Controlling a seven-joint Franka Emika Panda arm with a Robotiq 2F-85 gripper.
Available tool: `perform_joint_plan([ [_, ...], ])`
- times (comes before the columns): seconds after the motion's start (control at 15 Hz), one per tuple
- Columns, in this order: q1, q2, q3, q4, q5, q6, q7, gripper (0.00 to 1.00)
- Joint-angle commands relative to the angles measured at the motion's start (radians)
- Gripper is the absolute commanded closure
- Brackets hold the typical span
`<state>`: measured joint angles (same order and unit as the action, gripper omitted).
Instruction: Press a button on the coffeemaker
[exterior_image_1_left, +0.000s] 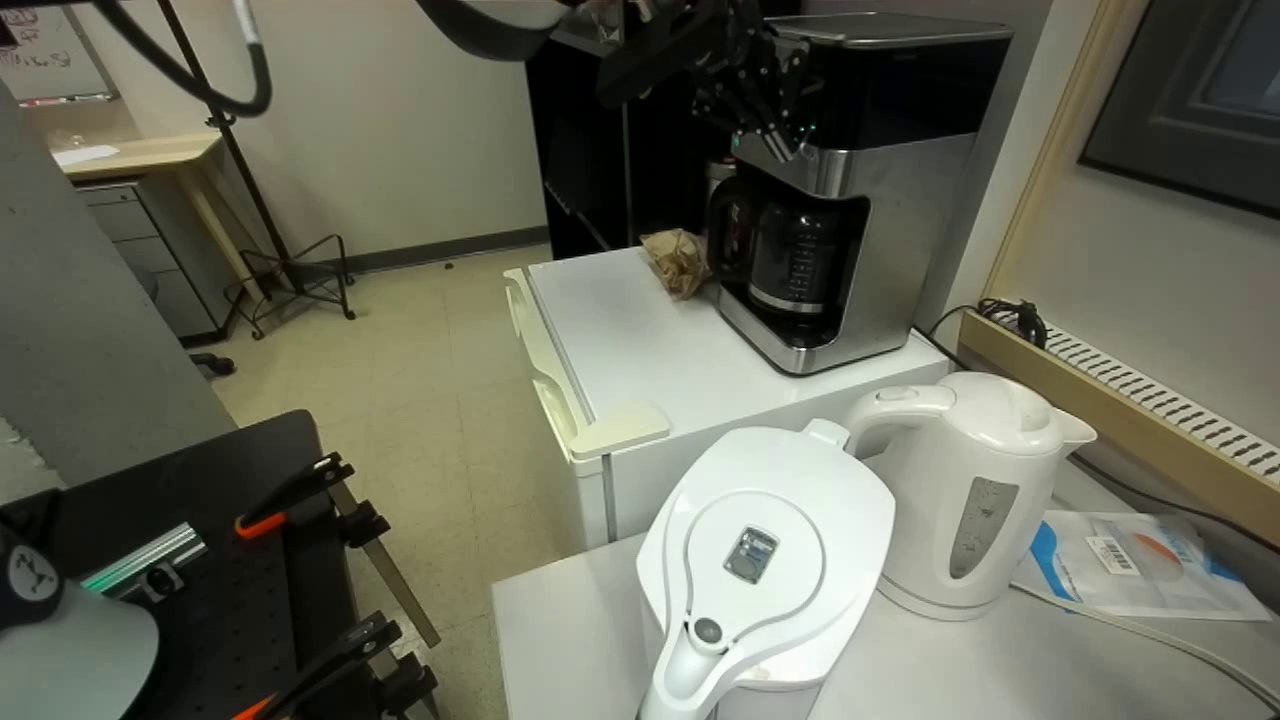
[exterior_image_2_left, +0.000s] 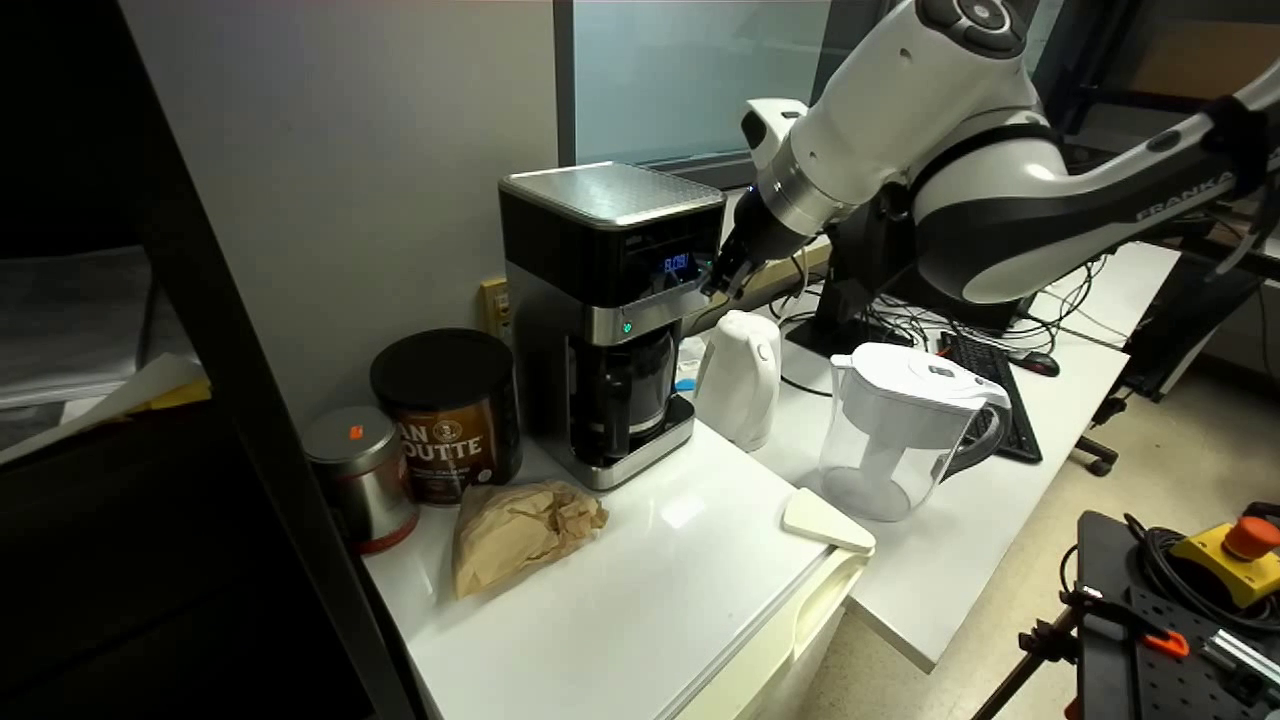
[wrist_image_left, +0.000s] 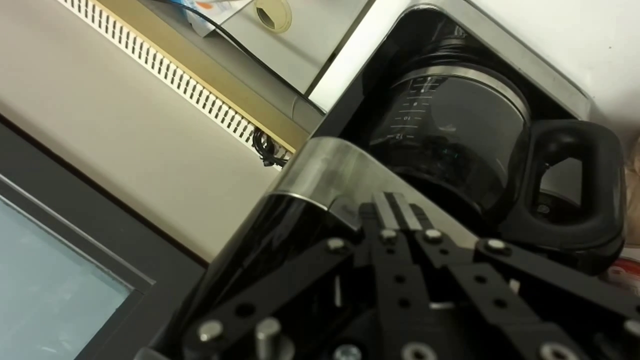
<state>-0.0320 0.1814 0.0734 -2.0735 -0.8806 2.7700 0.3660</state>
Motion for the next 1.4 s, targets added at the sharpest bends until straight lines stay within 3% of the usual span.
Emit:
perform_joint_plan([
  [0.0,0.007,0.031,-0.013,0.047,-0.060,0.031,0.051,0.96],
  [0.6,0.002,-0.110,0.017,-0.170,-0.096,0.021,-0.057,0.97],
  [1.33,-0.004,-0.348,0.019,-0.410,-0.393,0.084,0.004,0.98],
])
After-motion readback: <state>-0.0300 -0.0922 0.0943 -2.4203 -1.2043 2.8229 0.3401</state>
